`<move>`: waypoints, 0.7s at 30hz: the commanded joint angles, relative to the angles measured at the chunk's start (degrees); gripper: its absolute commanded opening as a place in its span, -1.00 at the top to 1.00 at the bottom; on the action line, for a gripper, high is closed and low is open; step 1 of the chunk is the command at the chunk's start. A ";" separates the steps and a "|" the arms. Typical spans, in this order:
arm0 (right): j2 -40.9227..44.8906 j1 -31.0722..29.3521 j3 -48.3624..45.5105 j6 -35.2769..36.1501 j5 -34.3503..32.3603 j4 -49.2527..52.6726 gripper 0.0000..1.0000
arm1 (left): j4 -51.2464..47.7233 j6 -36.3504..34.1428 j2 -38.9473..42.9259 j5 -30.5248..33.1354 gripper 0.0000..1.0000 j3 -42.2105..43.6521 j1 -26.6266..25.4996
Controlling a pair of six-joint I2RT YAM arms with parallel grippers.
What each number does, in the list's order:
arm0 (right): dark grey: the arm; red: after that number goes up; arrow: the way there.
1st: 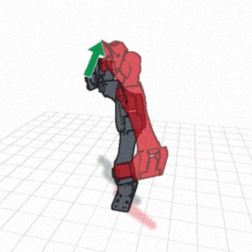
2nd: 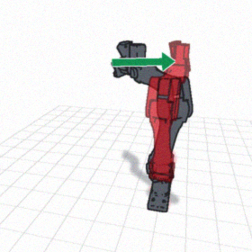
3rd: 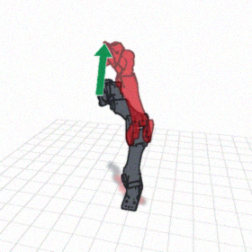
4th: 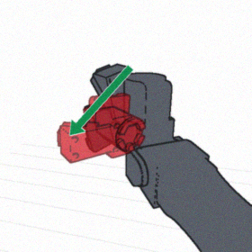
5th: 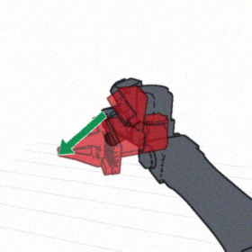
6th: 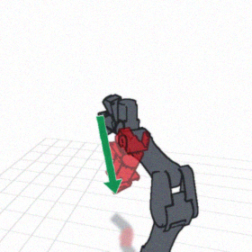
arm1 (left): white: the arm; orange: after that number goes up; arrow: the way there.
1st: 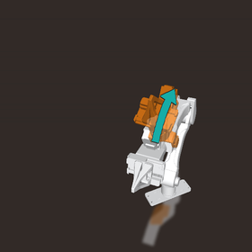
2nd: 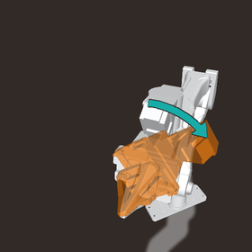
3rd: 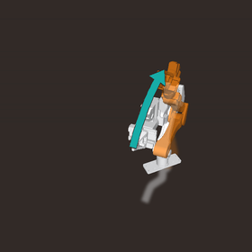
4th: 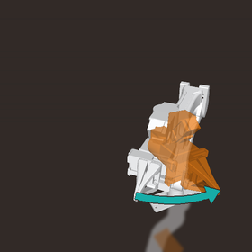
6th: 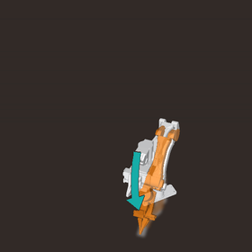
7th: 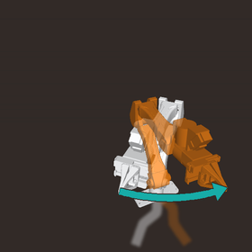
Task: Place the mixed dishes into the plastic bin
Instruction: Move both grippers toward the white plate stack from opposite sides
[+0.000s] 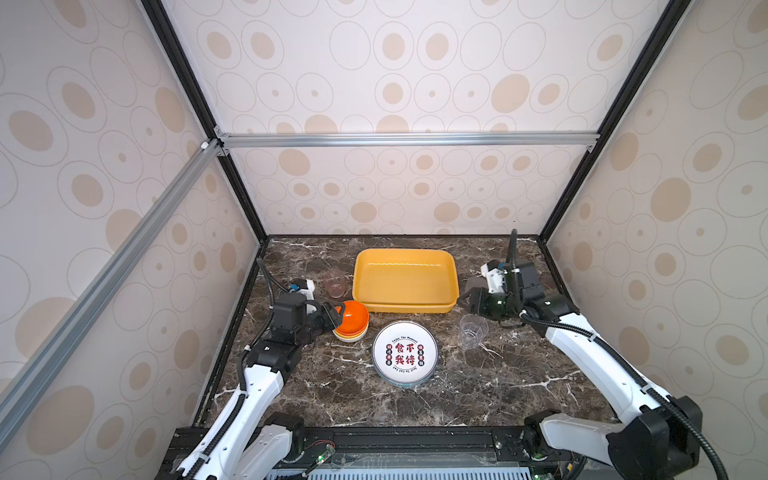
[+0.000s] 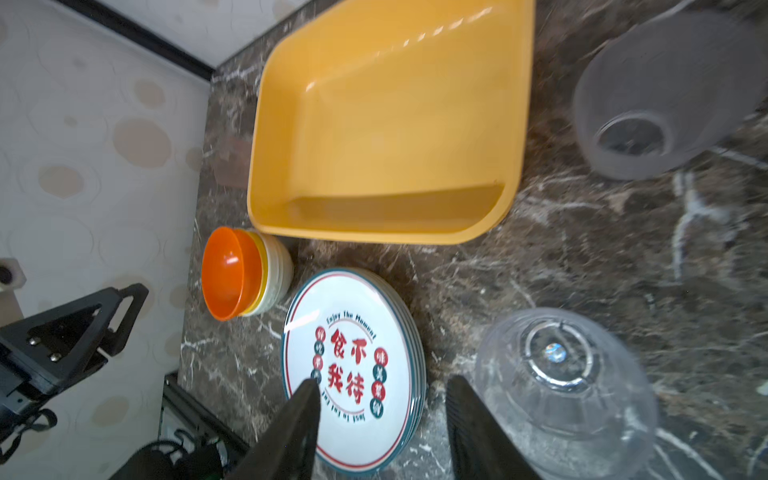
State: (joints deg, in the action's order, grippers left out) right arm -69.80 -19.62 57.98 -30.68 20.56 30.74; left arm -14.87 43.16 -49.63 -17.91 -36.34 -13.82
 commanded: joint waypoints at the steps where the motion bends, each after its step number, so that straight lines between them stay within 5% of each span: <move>1: -0.95 -4.12 -2.03 -1.65 -2.61 3.22 -0.06 | -6.31 5.74 0.93 -0.68 0.01 0.75 -4.46; 7: -3.07 -8.62 -4.56 -3.51 -6.14 2.56 -0.15 | -6.76 11.70 -1.10 4.04 0.01 2.37 -15.23; 21: -12.27 -14.67 -3.20 -4.21 -9.48 0.20 -0.02 | -0.95 18.53 -7.74 9.55 0.01 5.19 -24.91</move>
State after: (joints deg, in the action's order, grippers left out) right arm -80.62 -33.43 53.60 -34.28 12.95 30.57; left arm -17.85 58.63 -56.93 -11.11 -31.73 -37.50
